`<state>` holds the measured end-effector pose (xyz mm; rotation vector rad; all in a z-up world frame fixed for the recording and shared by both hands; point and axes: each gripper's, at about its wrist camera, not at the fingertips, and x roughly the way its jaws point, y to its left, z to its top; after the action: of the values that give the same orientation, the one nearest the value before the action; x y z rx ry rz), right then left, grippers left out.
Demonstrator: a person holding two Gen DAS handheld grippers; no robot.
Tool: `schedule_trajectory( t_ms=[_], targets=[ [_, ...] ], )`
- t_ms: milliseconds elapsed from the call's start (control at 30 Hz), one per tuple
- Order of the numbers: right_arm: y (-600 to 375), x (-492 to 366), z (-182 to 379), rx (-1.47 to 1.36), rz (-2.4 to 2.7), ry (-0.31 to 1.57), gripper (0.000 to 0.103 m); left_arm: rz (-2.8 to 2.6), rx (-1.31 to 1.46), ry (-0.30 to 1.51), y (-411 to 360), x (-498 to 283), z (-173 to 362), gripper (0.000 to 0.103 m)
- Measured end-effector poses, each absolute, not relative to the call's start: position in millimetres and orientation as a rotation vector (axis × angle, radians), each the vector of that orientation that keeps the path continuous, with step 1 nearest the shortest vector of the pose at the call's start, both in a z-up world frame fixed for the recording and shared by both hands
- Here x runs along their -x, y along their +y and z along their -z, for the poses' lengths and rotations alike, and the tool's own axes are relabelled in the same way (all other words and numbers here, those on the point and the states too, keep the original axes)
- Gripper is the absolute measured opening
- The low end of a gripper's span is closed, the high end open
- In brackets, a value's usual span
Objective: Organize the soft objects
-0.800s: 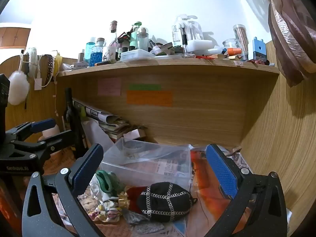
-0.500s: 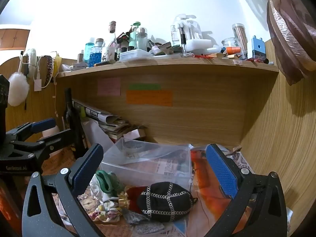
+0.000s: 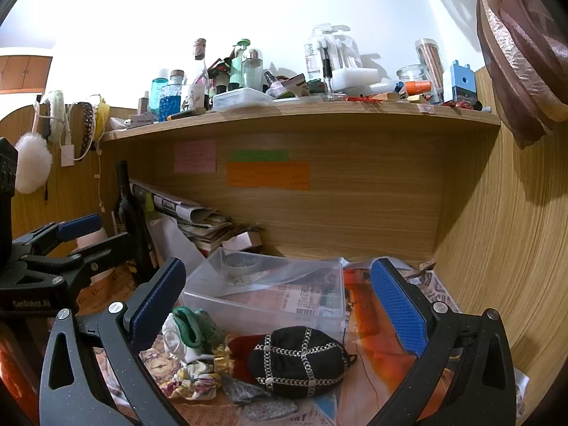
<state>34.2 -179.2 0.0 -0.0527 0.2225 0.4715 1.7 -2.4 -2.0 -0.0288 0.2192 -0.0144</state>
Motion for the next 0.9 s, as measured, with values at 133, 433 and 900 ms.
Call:
schedule_trajectory(
  t_ms=[133, 433, 900],
  targets=[
    [-178.9, -34.5, 1.0, 0.053, -0.47, 0.222, 0.103, 0.017, 0.029, 0.22, -2.6, -2.1, 2.4, 0.103],
    [-178.1, -34.6, 1.2, 0.052, -0.472, 0.221, 0.103, 0.023, 0.031, 0.225, -3.2, -3.0, 3.3, 0.103],
    [-177.5, -34.8, 1.8, 0.049, -0.471, 0.222, 0.103, 0.03, 0.029, 0.233, -5.3, -5.8, 4.2, 0.103]
  ],
)
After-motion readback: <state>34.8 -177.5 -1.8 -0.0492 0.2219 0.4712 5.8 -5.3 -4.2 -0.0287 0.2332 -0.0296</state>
